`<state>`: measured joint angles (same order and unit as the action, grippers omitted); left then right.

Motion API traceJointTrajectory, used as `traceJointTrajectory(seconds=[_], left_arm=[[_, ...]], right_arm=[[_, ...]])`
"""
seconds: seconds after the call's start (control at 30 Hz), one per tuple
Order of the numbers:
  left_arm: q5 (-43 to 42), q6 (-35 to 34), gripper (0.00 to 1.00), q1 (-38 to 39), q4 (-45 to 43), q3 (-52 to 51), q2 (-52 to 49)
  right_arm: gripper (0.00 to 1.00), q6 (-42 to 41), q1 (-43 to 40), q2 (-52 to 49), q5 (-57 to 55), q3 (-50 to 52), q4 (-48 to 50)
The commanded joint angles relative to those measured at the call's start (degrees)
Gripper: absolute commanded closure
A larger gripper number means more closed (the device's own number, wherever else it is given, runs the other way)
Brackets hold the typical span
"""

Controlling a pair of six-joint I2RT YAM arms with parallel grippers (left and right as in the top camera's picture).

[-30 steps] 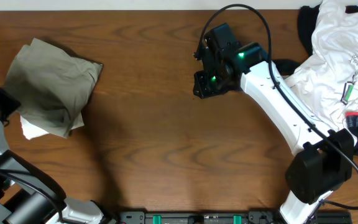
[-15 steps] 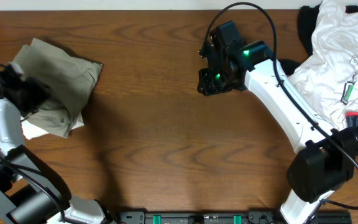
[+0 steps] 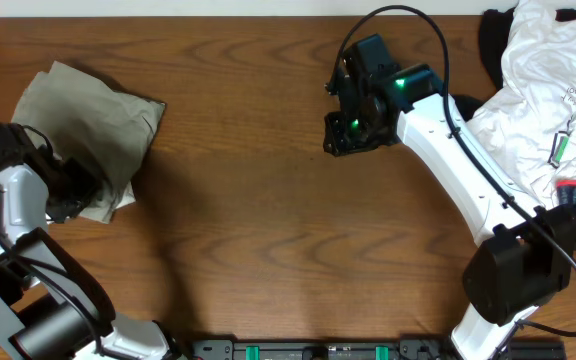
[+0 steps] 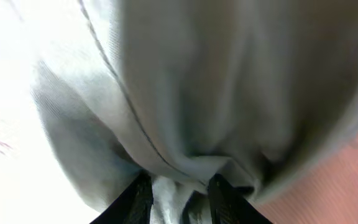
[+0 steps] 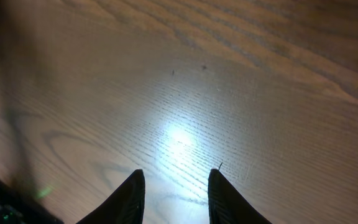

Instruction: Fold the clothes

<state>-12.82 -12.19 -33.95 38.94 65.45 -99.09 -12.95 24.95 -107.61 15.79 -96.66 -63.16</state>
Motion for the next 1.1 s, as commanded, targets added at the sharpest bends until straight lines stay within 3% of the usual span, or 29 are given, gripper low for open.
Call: traceJointTrajectory(seconds=[0.0, 0.23, 0.43, 0.6, 0.73, 0.8, 0.9, 0.97, 1.0, 1.07], left_arm=[[3.72, -1.88, 0.67, -0.37, -0.66, -1.90, -1.90], [1.64, -3.56, 0.67, -2.12, 0.98, -2.21, -3.04], [-3.45, 0.11, 0.67, -2.12, 1.09, -0.87, -0.87], [-5.90, 1.31, 0.67, -1.70, 2.16, -0.15, 6.73], [-7.13, 3.76, 0.66, 2.21, 1.49, -0.15, 16.17], [-7.10, 6.14, 0.61, 5.73, 1.07, -0.15, 20.57], [-7.10, 8.28, 0.42, 12.39, 0.59, -0.15, 26.23], [-7.08, 8.57, 0.20, 16.92, 0.17, -0.15, 29.05], [-7.08, 8.57, 0.04, 19.08, -0.11, -0.15, 30.18], [-7.06, 8.57, 0.02, 22.36, -0.70, -0.17, 31.65]], right_arm=[[0.68, 0.35, -0.68, 1.55, -0.15, -0.09, -0.55], [0.68, 0.85, -0.81, 1.55, -0.17, -0.09, -0.94], [0.68, 1.05, -1.40, 1.60, -0.17, -0.09, -0.87], [0.69, 1.27, -3.39, 3.06, -0.17, -0.09, 0.68], [0.63, 1.27, -6.58, 5.62, -0.17, -0.09, 3.85], [0.53, 1.25, -8.31, 6.71, -0.15, -0.09, 5.27], [0.40, 1.25, -10.71, 8.02, -0.17, -0.09, 6.64], [0.38, 1.27, -12.35, 8.72, -0.98, -0.09, 7.34], [0.37, 1.25, -13.27, 9.01, -2.43, -0.09, 7.61], [0.37, 1.22, -15.15, 9.46, -5.22, -0.09, 7.63]])
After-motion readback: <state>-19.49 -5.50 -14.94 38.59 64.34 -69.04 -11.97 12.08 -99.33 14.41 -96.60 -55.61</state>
